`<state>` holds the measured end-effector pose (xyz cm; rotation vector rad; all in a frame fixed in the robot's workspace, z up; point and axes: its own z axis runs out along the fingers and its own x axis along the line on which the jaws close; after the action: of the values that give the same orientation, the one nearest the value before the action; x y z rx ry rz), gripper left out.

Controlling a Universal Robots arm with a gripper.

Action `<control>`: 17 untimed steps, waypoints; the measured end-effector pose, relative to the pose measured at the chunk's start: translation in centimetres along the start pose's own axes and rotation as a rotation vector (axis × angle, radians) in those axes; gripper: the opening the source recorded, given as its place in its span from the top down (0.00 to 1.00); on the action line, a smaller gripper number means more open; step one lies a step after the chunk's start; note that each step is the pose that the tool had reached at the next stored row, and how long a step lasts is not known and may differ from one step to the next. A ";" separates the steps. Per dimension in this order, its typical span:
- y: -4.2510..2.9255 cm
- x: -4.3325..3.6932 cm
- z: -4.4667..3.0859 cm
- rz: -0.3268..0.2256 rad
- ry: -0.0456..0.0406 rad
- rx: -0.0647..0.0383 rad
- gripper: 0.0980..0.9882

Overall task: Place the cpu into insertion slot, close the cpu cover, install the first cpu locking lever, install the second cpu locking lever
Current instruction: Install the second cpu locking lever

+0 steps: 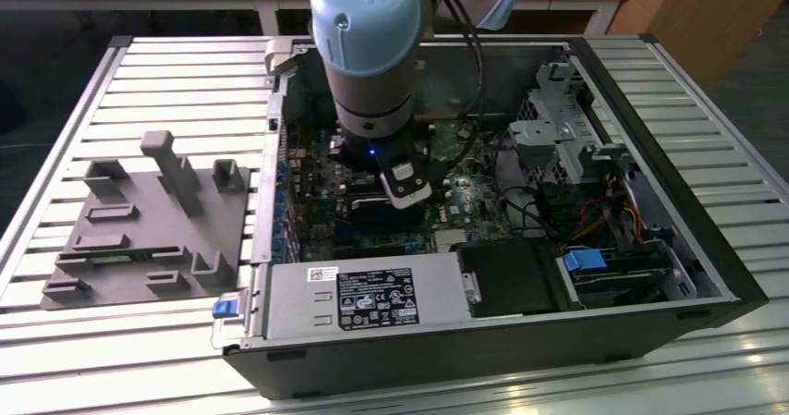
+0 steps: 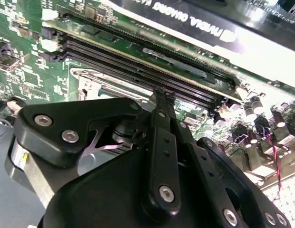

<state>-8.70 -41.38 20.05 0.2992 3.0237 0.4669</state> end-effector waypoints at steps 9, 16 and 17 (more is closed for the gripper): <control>-0.36 0.71 0.64 0.000 0.0068 -0.033 0.99; -0.46 1.07 0.84 0.002 0.0100 -0.049 0.99; -0.44 1.09 0.87 0.002 0.0106 -0.053 0.99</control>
<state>-9.77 -41.32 19.05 0.2976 3.0158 0.5493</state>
